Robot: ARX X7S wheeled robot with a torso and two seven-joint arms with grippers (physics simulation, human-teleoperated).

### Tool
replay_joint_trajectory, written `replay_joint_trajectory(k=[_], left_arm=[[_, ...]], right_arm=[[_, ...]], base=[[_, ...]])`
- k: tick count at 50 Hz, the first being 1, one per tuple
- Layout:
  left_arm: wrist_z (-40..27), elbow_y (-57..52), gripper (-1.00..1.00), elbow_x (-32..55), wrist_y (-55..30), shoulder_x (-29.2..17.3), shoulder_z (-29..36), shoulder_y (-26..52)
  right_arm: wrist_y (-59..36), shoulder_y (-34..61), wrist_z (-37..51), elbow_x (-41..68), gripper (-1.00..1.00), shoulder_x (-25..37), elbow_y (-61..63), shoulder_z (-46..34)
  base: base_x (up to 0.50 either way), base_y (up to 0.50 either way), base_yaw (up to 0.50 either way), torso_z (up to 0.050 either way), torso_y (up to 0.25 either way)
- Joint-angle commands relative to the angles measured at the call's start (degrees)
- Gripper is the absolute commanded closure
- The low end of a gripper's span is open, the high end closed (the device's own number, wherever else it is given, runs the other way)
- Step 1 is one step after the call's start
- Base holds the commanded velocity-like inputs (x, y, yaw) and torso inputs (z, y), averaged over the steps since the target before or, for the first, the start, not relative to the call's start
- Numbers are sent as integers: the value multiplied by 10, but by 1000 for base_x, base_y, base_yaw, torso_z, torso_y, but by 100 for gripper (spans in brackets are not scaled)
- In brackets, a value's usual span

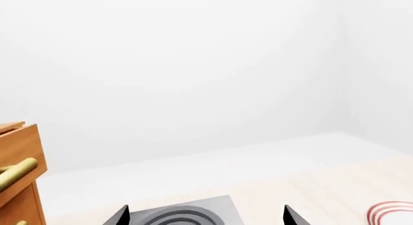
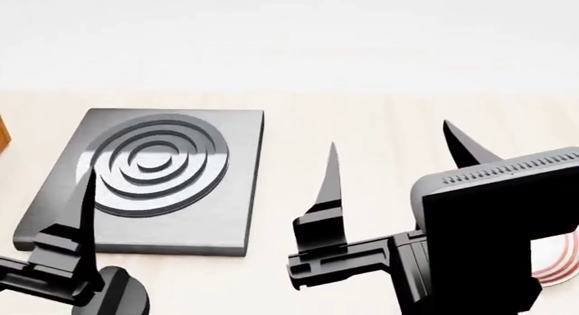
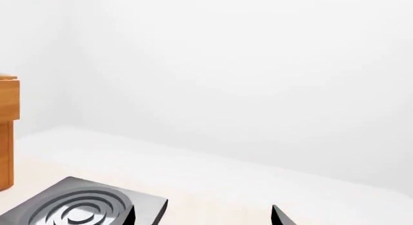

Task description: Pick the akita bowl between the plate and the ramekin and place it on the plate.

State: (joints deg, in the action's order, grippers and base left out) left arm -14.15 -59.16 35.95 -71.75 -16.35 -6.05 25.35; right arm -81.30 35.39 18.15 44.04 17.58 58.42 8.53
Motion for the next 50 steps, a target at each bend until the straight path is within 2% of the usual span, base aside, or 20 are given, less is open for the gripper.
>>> replay_joint_trajectory(k=[1,9,45,50], left_arm=[[-30,-1,-100,46,-27,-21,5,32],[-49,1,-100,66,-20,-39,15,41],[-88,17,-100,102,7,-65,24,42],[-92,22,-100,103,14,-69,27,40]], right_arm=[[-43,44,15,55,-100,1,-8,13],[-13,45,18,37,-100,28,-32,-29],[15,39,42,70,-100,54,-44,-38],[46,28,46,44,-100,68,-37,-61]], base=[[500,-86,0,0,0],[177,-72,0,0,0],[-130,-496,0,0,0],[0,0,0,0,0]])
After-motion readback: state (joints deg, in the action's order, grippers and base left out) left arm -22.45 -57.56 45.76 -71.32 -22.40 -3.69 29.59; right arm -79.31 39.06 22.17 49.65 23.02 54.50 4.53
